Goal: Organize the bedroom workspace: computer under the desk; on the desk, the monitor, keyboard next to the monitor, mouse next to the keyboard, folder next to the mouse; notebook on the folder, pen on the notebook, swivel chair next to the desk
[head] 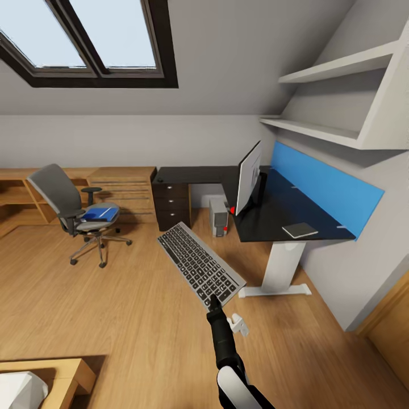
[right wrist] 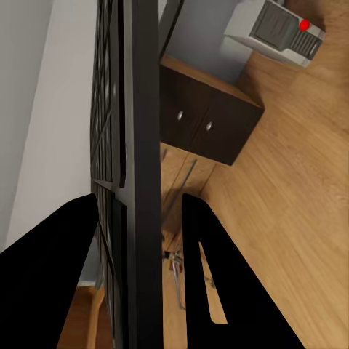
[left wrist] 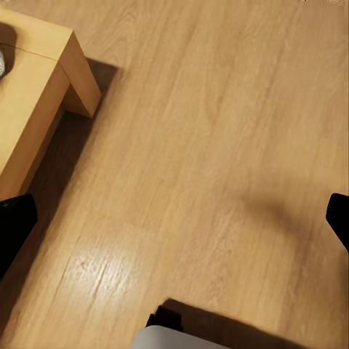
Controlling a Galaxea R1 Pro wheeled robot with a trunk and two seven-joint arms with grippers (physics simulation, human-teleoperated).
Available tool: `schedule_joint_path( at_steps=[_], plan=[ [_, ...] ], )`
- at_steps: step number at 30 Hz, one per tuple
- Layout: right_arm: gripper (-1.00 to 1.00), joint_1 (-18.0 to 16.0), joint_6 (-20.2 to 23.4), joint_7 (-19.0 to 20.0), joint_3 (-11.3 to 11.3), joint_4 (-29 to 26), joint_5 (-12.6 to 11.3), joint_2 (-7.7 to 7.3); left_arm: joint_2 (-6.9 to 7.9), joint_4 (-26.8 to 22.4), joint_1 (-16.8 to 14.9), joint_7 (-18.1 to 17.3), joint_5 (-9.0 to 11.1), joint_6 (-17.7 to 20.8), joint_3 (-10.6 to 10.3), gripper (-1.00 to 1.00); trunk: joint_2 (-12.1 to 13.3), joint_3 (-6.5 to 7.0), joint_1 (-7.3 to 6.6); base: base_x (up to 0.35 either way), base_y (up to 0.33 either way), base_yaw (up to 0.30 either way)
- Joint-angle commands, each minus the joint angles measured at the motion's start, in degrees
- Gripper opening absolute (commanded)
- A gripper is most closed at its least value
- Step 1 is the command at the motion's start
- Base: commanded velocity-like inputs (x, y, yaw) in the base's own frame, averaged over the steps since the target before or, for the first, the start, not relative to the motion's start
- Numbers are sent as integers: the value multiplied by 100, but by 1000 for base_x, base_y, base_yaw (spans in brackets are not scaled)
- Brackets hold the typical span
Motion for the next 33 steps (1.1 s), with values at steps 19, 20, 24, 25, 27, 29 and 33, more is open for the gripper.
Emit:
schedule_joint_path(
  at_steps=[19, 20, 24, 25, 27, 29, 33],
  plan=[
    [-100, -7, -31, 33, 43, 264, -67, 0, 6, -46, 3, 6, 53, 29, 5, 100, 638, 454, -351, 0, 0, 0],
    [-100, -7, -31, 32, 43, 272, -65, 0, 6, -46, 3, 6, 53, 27, 4, 100, 638, 464, -351, 0, 0, 0],
    [-100, -7, -31, 34, 39, 300, -67, 0, 6, -46, 3, -3, 53, 13, -4, 100, 638, 500, -351, 2, 5, 0],
    [-100, -7, -31, 35, 38, 302, -67, 0, 6, -46, 3, -1, 51, 11, -5, 100, 638, 509, -351, 21, 53, 0],
    [-100, -7, -31, 31, 31, 306, -66, 0, 11, -46, 3, -3, 48, 13, -1, 100, 638, 527, -351, 70, 180, 0],
    [-100, -7, -31, 29, 25, 307, -67, 0, 12, -46, 3, -4, 46, 15, 0, 100, 638, 541, -351, 99, 262, 0],
    [-100, -7, -30, 28, 11, 304, -67, 0, 17, -40, 3, 6, 44, 18, 7, 100, 638, 553, -351, 143, 292, 0]
  ],
)
